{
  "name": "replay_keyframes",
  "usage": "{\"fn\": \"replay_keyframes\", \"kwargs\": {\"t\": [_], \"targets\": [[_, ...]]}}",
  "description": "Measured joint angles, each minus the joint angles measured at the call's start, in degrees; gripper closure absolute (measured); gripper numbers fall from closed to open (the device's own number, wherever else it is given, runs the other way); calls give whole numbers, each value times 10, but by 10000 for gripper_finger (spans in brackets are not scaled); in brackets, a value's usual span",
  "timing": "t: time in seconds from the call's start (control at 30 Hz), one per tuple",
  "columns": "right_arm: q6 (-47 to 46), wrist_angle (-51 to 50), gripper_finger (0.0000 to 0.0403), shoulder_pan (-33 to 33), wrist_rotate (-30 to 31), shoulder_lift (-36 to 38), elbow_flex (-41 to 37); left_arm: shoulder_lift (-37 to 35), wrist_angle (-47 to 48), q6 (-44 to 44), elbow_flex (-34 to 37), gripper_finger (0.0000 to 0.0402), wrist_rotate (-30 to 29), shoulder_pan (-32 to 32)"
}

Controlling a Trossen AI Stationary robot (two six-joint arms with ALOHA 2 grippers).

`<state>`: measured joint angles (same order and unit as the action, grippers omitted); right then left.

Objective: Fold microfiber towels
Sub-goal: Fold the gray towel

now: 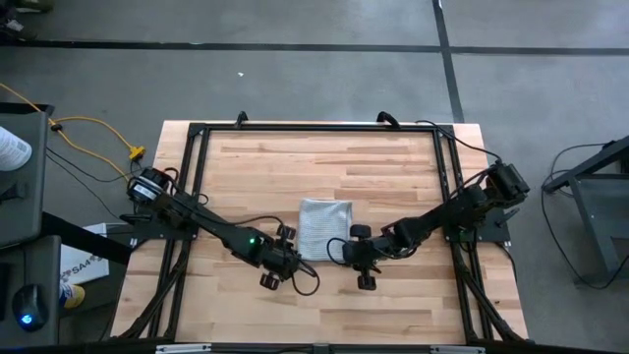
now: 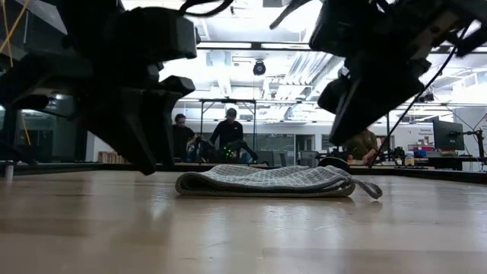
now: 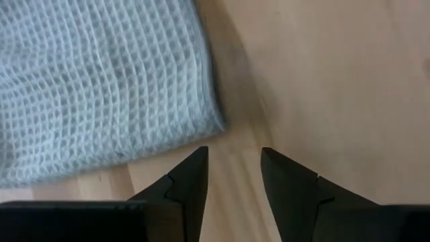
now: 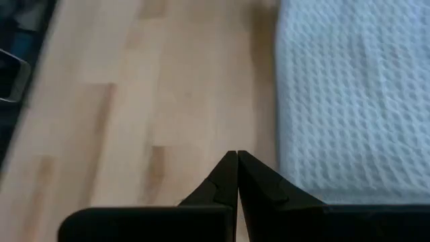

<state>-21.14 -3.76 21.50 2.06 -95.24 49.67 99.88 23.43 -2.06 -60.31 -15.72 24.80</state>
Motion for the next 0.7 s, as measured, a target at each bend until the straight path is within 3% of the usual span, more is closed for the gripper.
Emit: {"fn": "replay_keyframes", "kwargs": {"t": [0.2, 0.43, 0.5, 0.7], "targets": [[38, 35, 400, 0, -26, 0, 0, -1, -3, -7, -1, 265, 6, 0], [-44, -16, 400, -37, 108, 1, 0, -1, -7, 18, -1, 265, -82, -11], [-64, -24, 400, -56, 95, 1, 0, -6, -4, 8, 0, 265, -86, -27], [-71, -28, 400, -100, -17, 1, 0, -28, -4, 3, -1, 265, -55, -89]]}}
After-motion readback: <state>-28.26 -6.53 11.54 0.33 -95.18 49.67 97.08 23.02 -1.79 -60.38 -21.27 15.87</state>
